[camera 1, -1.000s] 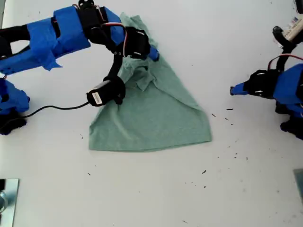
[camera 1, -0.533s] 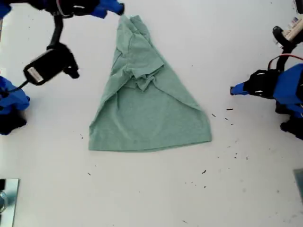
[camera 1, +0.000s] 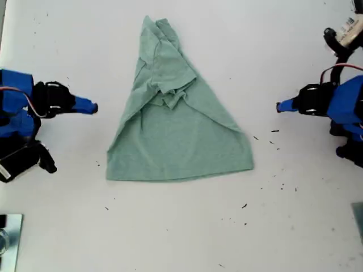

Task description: Fold t shirt

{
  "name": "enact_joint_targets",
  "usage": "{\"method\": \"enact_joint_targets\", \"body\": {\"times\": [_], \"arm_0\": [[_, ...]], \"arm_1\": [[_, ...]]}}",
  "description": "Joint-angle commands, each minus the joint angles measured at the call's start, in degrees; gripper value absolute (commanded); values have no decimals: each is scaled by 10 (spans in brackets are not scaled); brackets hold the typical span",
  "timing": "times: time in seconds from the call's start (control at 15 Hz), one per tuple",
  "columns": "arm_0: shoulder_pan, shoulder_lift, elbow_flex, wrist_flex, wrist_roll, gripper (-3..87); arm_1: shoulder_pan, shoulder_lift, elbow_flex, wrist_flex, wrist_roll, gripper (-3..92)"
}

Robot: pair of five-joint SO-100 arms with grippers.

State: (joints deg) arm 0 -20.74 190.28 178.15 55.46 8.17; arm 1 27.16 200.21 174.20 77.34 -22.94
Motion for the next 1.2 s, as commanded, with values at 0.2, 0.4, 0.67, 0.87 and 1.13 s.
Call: {"method": "enact_joint_targets", "body": {"times": [0.2,0.4,0.67,0.87,1.13], "arm_0": [[32,123,66,23,-18,-2],[26,120,67,20,-7,-2],[38,119,68,20,-7,-2],[35,119,69,19,-1,-2],[36,119,69,18,4,-2]], "arm_1": [[-69,-410,-510,156,-46,25],[-110,-604,-831,229,-142,120],[-141,-663,-811,215,-146,299],[-207,-684,-751,139,-99,306],[-283,-795,-622,-40,-34,305]]}}
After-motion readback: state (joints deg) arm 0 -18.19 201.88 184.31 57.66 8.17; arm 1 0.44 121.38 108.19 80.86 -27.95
